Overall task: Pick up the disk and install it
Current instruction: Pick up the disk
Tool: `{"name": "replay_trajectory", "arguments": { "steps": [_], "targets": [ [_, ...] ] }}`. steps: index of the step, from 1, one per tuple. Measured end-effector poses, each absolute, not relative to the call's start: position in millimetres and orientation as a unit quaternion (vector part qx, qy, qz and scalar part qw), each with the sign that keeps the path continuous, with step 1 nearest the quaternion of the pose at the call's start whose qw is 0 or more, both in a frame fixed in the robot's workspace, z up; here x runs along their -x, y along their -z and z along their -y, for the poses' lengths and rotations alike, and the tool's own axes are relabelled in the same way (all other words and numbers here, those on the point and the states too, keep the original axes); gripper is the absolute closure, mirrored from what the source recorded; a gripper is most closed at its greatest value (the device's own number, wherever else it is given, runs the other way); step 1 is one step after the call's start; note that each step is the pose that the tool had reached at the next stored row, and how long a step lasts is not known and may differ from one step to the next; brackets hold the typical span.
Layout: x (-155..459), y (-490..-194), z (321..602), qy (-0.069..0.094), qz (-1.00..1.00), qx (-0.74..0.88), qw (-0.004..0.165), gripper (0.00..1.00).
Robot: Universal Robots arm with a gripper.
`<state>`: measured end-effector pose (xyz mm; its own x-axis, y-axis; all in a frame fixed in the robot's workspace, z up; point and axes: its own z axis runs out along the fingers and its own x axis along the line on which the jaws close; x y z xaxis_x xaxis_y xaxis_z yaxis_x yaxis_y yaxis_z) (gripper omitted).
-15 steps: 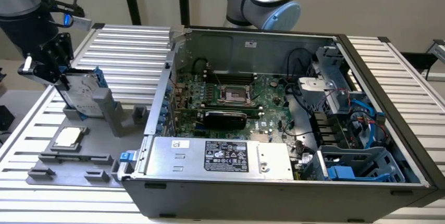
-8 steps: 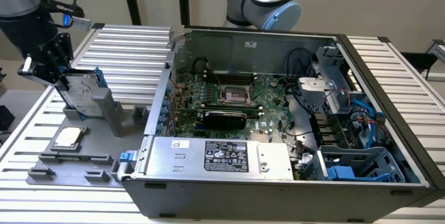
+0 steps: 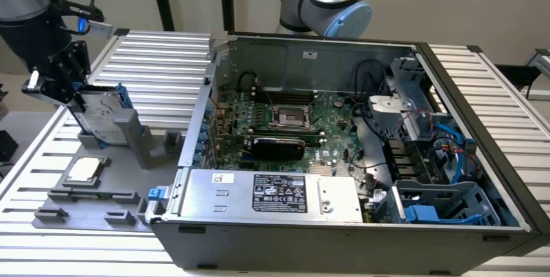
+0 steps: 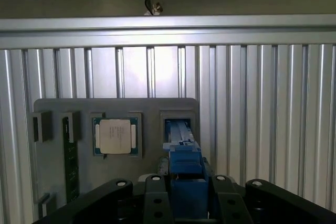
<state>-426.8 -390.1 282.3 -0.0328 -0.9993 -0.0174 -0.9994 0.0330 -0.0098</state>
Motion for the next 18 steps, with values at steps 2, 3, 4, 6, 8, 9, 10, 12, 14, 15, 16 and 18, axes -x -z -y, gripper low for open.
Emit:
{"name": "replay_trajectory", "arguments": {
  "steps": [2, 3, 4, 6, 8, 9, 10, 12, 14, 15, 16, 18],
  "targets": [
    [427, -282, 390, -0.003, -0.719, 0.695, 0.010, 0.67],
    [427, -282, 390, -0.003, -0.719, 0.695, 0.010, 0.67],
    [427, -282, 390, -0.003, -0.719, 0.695, 0.010, 0.67],
    [427, -282, 390, -0.003, -0.719, 0.695, 0.010, 0.67],
    [427, -283, 390, -0.002, -0.719, 0.695, 0.010, 0.67],
    [427, -285, 390, -0.002, -0.719, 0.695, 0.010, 0.67],
    [427, -287, 390, -0.002, -0.719, 0.695, 0.010, 0.67],
    [427, -292, 390, -0.003, -0.719, 0.695, 0.010, 0.67],
    [427, -299, 390, -0.003, -0.719, 0.695, 0.010, 0.67],
    [427, -303, 390, -0.003, -0.719, 0.695, 0.010, 0.67],
    [427, -307, 390, -0.003, -0.719, 0.695, 0.010, 0.67],
    [427, -316, 390, -0.003, -0.719, 0.695, 0.010, 0.67]
  ]
}}
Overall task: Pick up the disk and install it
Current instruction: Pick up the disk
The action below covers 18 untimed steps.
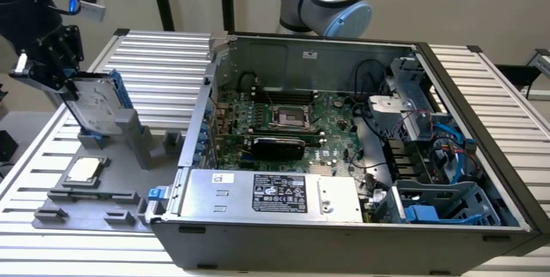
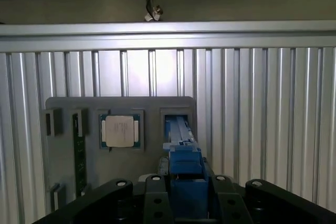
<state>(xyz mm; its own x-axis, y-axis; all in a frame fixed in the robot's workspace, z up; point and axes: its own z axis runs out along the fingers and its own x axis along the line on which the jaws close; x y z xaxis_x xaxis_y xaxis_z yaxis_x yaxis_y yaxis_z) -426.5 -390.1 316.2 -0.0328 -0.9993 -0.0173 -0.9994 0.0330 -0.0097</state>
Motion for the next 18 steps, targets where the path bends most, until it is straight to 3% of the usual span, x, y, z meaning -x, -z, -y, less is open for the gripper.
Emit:
{"name": "replay_trajectory", "arguments": {
  "steps": [18],
  "targets": [
    [408, -398, 390, -0.003, -0.719, 0.695, 0.010, 0.67]
  ]
}}
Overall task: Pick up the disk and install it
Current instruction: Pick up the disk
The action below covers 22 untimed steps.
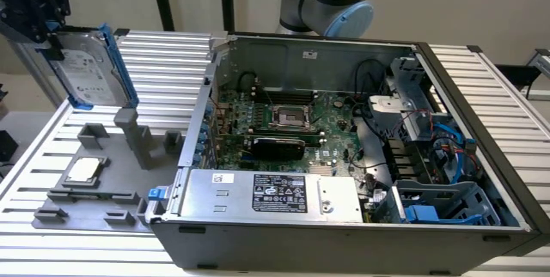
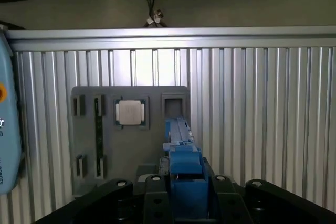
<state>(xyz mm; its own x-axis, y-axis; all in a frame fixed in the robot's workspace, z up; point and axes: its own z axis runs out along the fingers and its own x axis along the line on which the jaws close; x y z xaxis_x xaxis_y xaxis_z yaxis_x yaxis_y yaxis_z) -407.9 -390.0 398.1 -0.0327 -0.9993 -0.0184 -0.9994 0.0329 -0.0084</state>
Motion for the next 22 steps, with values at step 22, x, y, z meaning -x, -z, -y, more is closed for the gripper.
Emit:
{"name": "replay_trajectory", "arguments": {
  "steps": [22],
  "targets": [
    [312, -476, 391, -0.019, -0.718, 0.696, 0.014, 0.67]
  ]
}}
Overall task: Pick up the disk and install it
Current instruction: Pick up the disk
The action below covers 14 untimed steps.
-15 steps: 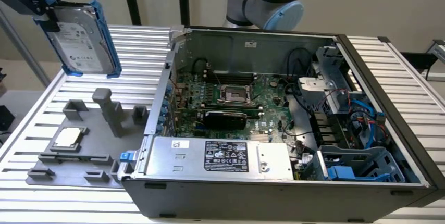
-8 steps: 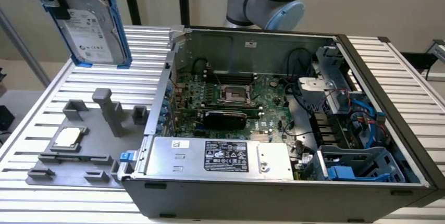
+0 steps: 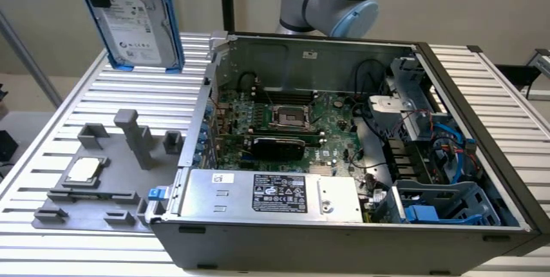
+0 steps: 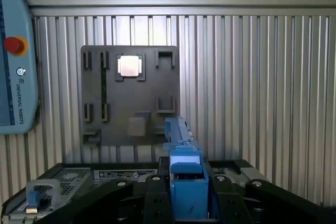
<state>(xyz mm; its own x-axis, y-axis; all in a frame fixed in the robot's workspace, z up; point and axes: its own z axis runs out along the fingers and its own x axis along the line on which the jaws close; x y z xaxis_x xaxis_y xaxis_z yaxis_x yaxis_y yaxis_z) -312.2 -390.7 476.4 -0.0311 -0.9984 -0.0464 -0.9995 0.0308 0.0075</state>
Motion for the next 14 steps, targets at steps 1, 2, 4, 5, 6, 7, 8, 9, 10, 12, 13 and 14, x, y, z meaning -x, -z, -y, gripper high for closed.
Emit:
{"name": "replay_trajectory", "arguments": {
  "steps": [1, 2, 4, 5, 6, 7, 8, 9, 10, 12, 13, 14],
  "targets": [
    [308, -478, 391, -0.020, -0.718, 0.696, 0.014, 0.67],
    [303, -479, 391, -0.020, -0.718, 0.696, 0.014, 0.67],
    [294, -482, 391, -0.021, -0.718, 0.696, 0.015, 0.67],
    [290, -483, 392, -0.022, -0.718, 0.696, 0.015, 0.67],
    [285, -484, 392, -0.023, -0.718, 0.696, 0.015, 0.67],
    [280, -485, 392, -0.023, -0.718, 0.696, 0.016, 0.67],
    [276, -486, 392, -0.024, -0.718, 0.696, 0.016, 0.67],
    [271, -487, 393, -0.025, -0.718, 0.696, 0.016, 0.67],
    [267, -488, 393, -0.025, -0.718, 0.696, 0.017, 0.67],
    [258, -489, 394, -0.026, -0.718, 0.696, 0.017, 0.67],
    [253, -490, 394, -0.027, -0.718, 0.696, 0.017, 0.67],
    [248, -490, 394, -0.027, -0.718, 0.696, 0.018, 0.67]
  ]
}}
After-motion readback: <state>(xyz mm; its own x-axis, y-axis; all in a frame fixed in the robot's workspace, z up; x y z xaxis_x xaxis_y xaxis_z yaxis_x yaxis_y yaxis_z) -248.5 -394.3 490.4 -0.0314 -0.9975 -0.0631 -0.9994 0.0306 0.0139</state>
